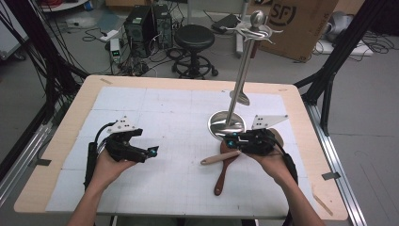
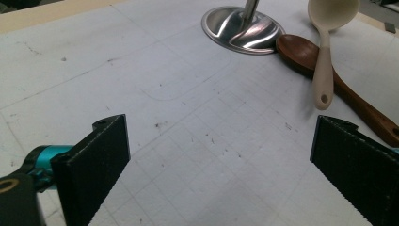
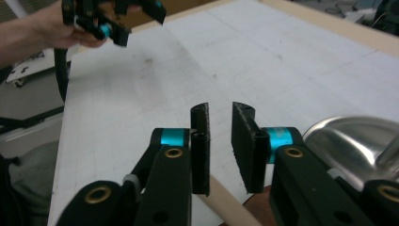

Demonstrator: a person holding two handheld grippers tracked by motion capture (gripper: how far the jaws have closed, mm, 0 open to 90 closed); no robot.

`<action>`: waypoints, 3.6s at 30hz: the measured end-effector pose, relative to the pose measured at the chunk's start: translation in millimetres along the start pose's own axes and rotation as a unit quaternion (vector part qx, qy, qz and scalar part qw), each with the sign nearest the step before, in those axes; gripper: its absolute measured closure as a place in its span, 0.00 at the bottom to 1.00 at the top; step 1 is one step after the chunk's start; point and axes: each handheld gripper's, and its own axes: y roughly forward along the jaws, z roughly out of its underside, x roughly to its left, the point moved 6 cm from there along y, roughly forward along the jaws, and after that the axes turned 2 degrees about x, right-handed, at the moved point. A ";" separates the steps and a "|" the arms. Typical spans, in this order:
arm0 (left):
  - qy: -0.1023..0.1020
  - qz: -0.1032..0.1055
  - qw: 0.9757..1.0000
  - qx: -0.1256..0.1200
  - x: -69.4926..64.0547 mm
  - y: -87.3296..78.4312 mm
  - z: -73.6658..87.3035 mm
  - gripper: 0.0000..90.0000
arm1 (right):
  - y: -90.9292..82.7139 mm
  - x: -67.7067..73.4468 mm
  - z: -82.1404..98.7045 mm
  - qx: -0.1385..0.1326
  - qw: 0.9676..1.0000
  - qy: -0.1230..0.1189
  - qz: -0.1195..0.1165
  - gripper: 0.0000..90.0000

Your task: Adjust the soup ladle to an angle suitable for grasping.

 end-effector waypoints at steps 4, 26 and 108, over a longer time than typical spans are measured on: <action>0.002 0.000 1.000 0.002 0.2 -0.2 0.2 0.07 | 6.9 3.3 8.9 0.012 1.000 -0.007 0.000 0.99; 0.002 0.001 1.000 -0.001 0.9 -1.0 -0.2 0.07 | 46.6 19.8 53.3 0.077 0.997 0.002 -0.030 0.99; -0.001 0.002 1.000 -0.004 2.2 -2.1 -0.6 0.07 | 73.0 -25.5 25.9 0.069 0.996 0.031 0.042 0.90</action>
